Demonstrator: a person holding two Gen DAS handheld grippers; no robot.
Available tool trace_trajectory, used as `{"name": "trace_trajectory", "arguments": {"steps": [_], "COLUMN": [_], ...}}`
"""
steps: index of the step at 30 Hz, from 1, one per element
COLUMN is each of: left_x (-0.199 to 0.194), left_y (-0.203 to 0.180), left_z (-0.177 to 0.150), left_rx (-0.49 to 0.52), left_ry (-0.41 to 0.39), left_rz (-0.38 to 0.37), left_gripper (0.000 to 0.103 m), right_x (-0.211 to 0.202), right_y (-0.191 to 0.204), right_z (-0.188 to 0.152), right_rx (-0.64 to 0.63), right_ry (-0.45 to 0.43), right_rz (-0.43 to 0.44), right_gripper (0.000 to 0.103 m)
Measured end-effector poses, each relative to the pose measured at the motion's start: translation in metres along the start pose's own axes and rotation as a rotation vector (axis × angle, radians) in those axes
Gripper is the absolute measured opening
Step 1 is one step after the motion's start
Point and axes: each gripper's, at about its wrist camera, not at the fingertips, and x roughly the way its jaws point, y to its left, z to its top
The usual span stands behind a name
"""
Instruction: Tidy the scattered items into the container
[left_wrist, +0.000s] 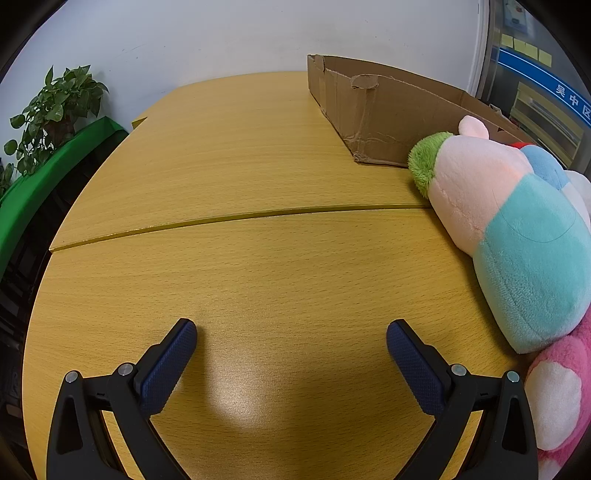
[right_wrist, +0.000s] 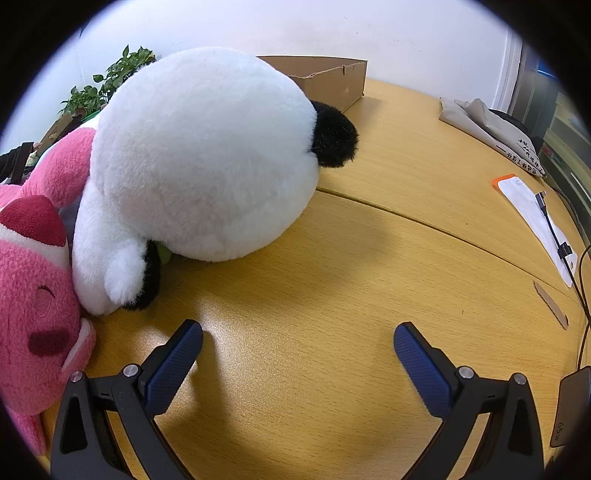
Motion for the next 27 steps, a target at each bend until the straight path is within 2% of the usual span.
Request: {"name": "trace_trajectory", "arguments": {"steps": [10, 15, 17, 21, 23, 25, 27], "left_x": [0.000, 0.000, -0.001, -0.015, -0.037, -0.067, -0.103], "left_y": [-0.001, -0.002, -0.002, -0.007, -0.012, -0.023, -0.041], "left_z": [0.002, 0.003, 0.002, -0.011, -0.025, -0.036, -0.044], "left_rx": [-0.002, -0.013, -0.014, -0.039, -0.098, -0.150, -0.178], "left_ry": [0.000, 0.000, 0.004, 0.066, 0.034, -0.033, -0.132], "left_rz": [0.001, 0.009, 0.013, 0.007, -0.015, -0.019, -0.006], "left_gripper": [0.103, 0.103, 0.103, 0.103, 0.103, 0.103, 0.103], "right_x": [0.002, 0.000, -0.005, -0.029, -0.045, -0.068, -0.092], "right_y": [0.002, 0.008, 0.011, 0.014, 0.013, 0.016, 0.024], "right_z": [0.003, 0.000, -0.006, -0.038, -0.056, -0.076, -0.086], "right_rx": [-0.009, 0.026, 0.051, 0.118, 0.176, 0.241, 0.283], "right_ry": [0.000, 0.001, 0.001, 0.008, 0.015, 0.004, -0.028], "right_rz": [0.003, -0.020, -0.039, -0.099, -0.159, -0.217, -0.221], "right_gripper": [0.103, 0.103, 0.103, 0.102, 0.102, 0.102, 0.102]}}
